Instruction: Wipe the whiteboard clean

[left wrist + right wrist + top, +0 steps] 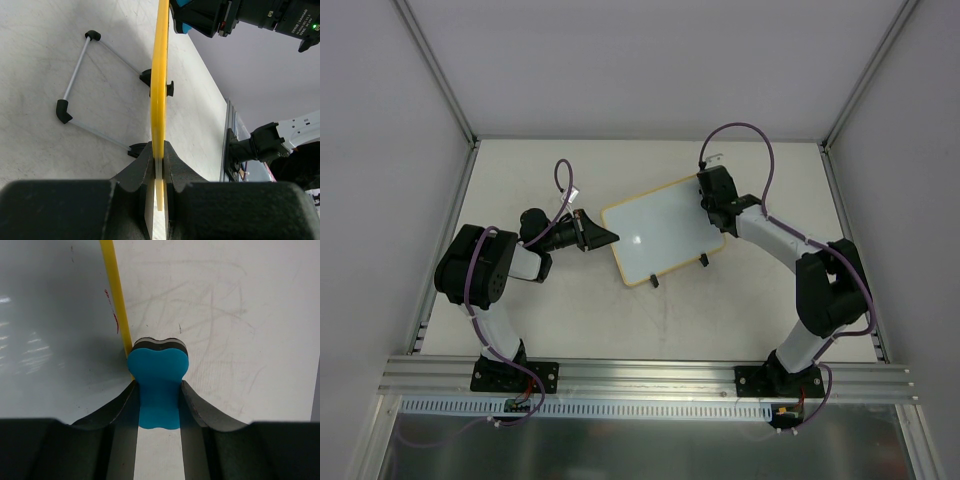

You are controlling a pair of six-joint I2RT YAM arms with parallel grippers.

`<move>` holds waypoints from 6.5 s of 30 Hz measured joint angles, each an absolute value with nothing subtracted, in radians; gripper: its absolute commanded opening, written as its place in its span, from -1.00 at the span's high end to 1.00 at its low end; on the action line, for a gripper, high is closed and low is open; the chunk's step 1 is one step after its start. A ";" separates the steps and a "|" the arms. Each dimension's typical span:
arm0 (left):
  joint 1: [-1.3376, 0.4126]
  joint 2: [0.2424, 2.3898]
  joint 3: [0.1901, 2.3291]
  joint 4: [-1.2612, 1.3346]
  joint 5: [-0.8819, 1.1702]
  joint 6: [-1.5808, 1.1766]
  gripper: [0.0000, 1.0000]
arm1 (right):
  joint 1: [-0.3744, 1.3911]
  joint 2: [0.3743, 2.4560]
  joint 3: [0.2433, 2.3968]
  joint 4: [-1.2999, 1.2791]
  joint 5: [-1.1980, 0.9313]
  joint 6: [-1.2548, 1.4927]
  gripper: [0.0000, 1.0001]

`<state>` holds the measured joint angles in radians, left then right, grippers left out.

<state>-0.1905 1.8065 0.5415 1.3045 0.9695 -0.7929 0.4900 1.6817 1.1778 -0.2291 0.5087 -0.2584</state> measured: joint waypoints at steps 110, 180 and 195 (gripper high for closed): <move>-0.191 1.798 0.540 1.304 0.987 -0.800 1.00 | 0.487 1.713 1.225 -0.262 0.479 -0.261 1.00; -0.189 1.771 0.507 1.297 0.989 -0.774 0.26 | 0.719 1.275 0.646 -0.331 0.218 0.104 -0.34; -0.185 1.744 0.478 1.297 0.987 -0.767 -0.19 | 0.719 1.181 0.646 -0.329 0.226 0.099 -0.34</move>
<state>-0.1848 1.7435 0.4782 1.2968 0.9874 -0.7666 0.7189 1.1812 0.6464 -0.3286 0.2256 0.0986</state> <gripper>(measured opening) 0.559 0.666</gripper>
